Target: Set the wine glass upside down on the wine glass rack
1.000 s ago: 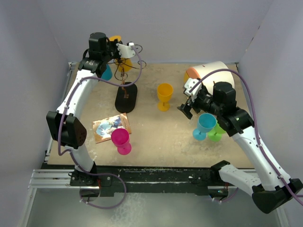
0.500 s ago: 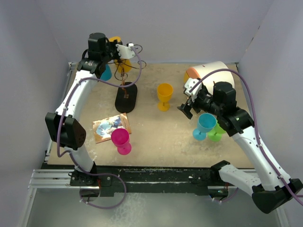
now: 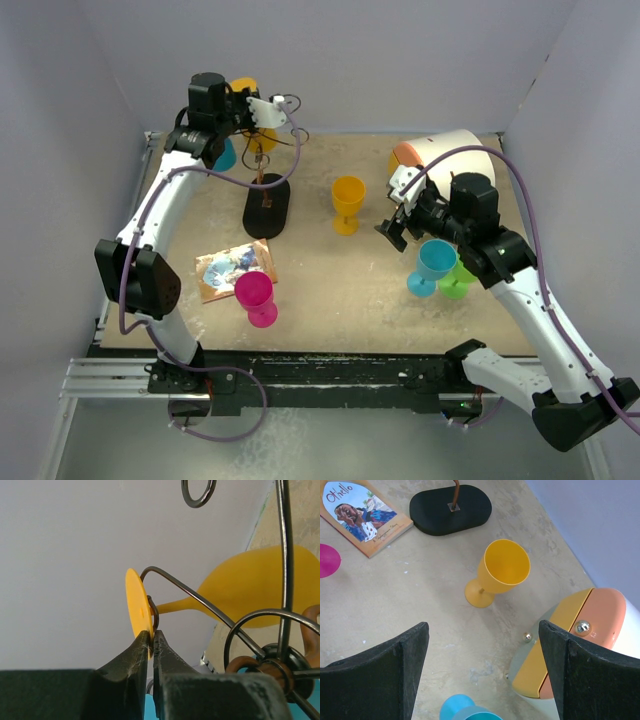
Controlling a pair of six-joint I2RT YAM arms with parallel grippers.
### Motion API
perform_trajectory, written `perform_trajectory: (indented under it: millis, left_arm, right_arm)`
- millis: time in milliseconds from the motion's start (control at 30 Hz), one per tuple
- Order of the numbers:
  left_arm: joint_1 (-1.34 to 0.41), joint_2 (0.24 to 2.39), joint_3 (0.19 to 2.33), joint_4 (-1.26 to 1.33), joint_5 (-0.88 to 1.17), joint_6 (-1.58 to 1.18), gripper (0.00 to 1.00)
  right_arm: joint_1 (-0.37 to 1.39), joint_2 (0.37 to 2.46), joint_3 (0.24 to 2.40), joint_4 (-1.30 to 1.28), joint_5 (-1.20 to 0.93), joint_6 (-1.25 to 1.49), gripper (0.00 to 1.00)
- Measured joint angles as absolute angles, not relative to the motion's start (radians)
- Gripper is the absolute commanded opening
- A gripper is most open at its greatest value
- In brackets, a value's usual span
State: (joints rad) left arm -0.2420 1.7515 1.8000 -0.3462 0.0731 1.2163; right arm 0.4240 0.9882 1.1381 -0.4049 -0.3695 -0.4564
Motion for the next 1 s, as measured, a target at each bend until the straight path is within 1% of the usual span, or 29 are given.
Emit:
perform_trajectory:
  millis: [633,1000]
  left_arm:
    - [-0.249,1.728,1.767,-0.331,0.073,1.215,0.24]
    - [-0.257,1.69,1.752,-0.328,0.073,1.216,0.35]
  right_arm:
    - [0.422,0.988,1.138,-0.405,-0.369,-0.457,0.93]
    - [0.419,0.988,1.138,-0.405,-0.369,-0.457,0.93]
